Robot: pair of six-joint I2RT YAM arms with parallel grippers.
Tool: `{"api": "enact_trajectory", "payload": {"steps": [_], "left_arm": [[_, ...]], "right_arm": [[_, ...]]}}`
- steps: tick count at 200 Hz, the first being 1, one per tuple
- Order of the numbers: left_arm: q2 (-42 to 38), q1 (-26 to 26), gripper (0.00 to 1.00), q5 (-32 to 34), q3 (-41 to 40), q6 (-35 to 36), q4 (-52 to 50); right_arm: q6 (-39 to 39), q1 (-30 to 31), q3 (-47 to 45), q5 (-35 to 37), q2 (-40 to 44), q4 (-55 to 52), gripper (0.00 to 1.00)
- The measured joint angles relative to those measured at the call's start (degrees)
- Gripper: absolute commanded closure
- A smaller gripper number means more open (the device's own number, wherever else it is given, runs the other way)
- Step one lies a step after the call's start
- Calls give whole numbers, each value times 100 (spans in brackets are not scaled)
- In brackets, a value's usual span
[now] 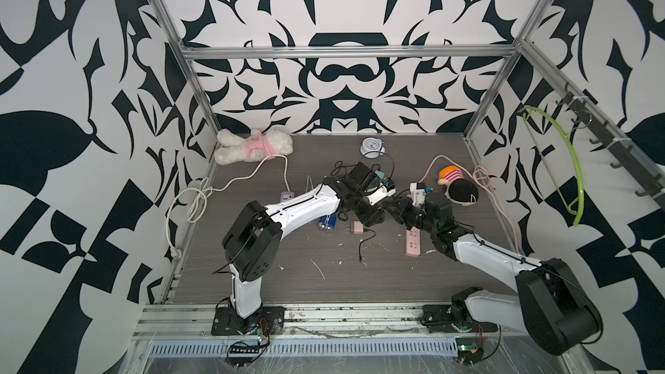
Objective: Unplug the electric shaver
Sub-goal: Remove the charging cable from the electric shaver, then place the electric shaver at the center of the board, then place the charging cable at the center of the board.
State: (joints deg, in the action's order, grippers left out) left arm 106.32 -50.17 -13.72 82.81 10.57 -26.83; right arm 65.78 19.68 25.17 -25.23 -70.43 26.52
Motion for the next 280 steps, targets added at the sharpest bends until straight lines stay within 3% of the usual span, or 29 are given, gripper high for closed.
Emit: {"api": "enact_trajectory", "payload": {"steps": [120, 160, 216, 280], "left_arm": [[-164, -22, 38, -20, -409, -70, 107], [-127, 52, 37, 70, -369, -68, 140], [966, 313, 37, 63, 481, -46, 203], [1875, 498, 35, -2, 1335, -92, -50]], "right_arm": [[-310, -616, -66, 197, 654, -420, 100], [-1147, -621, 260, 33, 439, -1672, 100], [-2087, -573, 372, 83, 573, -2999, 100], [-2601, -466, 372, 317, 723, -3840, 100]]}}
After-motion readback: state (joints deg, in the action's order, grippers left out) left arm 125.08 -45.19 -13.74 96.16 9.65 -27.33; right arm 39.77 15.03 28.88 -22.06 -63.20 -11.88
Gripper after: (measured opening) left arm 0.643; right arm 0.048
